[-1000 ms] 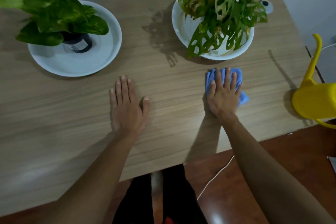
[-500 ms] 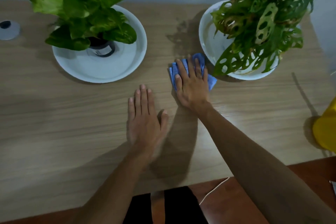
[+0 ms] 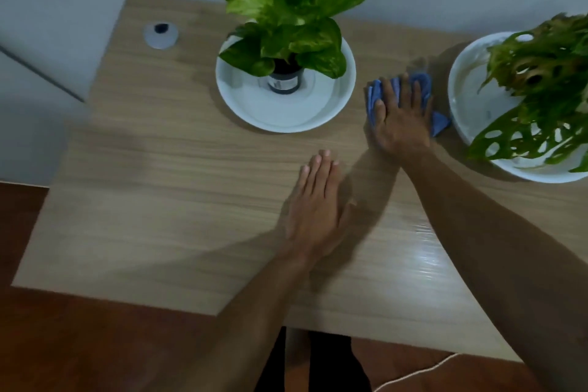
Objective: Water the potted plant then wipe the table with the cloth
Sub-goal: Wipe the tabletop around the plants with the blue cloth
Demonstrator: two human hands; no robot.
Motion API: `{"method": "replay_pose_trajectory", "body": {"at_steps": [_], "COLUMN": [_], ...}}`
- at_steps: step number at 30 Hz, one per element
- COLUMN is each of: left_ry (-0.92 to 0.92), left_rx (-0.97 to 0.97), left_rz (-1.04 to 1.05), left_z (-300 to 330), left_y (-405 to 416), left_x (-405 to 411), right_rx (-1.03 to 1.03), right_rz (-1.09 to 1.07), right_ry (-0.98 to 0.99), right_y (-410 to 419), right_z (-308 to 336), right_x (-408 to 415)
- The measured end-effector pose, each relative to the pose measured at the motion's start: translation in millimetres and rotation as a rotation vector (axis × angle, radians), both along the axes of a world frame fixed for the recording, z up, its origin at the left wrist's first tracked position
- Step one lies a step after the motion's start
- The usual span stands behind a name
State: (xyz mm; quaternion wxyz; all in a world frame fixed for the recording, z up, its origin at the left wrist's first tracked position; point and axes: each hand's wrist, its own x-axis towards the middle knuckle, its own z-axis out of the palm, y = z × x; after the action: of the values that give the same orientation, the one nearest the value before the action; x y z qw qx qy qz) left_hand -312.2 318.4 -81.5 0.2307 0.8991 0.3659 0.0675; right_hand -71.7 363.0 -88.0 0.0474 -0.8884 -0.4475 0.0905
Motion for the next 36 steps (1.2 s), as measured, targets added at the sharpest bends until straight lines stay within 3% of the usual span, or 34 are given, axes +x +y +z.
{"method": "replay_pose_trajectory", "body": {"at_steps": [13, 19, 26, 36], "left_ry": [-0.047, -0.027, 0.068, 0.139], "left_rx": [0.030, 0.055, 0.129, 0.086], "left_rz": [0.429, 0.525, 0.573, 0.586], "left_z": [9, 8, 3, -12], "left_y": [80, 126, 173, 181], "left_x": [-150, -196, -246, -262], "right_rx": [0.009, 0.082, 0.068, 0.020], "right_rz": [0.086, 0.326, 0.417, 0.381], "right_ry": [-0.020, -0.040, -0.018, 0.037], "right_y": [-31, -21, 58, 193], "right_z": [-3, -9, -8, -3], "right_x": [-133, -234, -297, -301]}}
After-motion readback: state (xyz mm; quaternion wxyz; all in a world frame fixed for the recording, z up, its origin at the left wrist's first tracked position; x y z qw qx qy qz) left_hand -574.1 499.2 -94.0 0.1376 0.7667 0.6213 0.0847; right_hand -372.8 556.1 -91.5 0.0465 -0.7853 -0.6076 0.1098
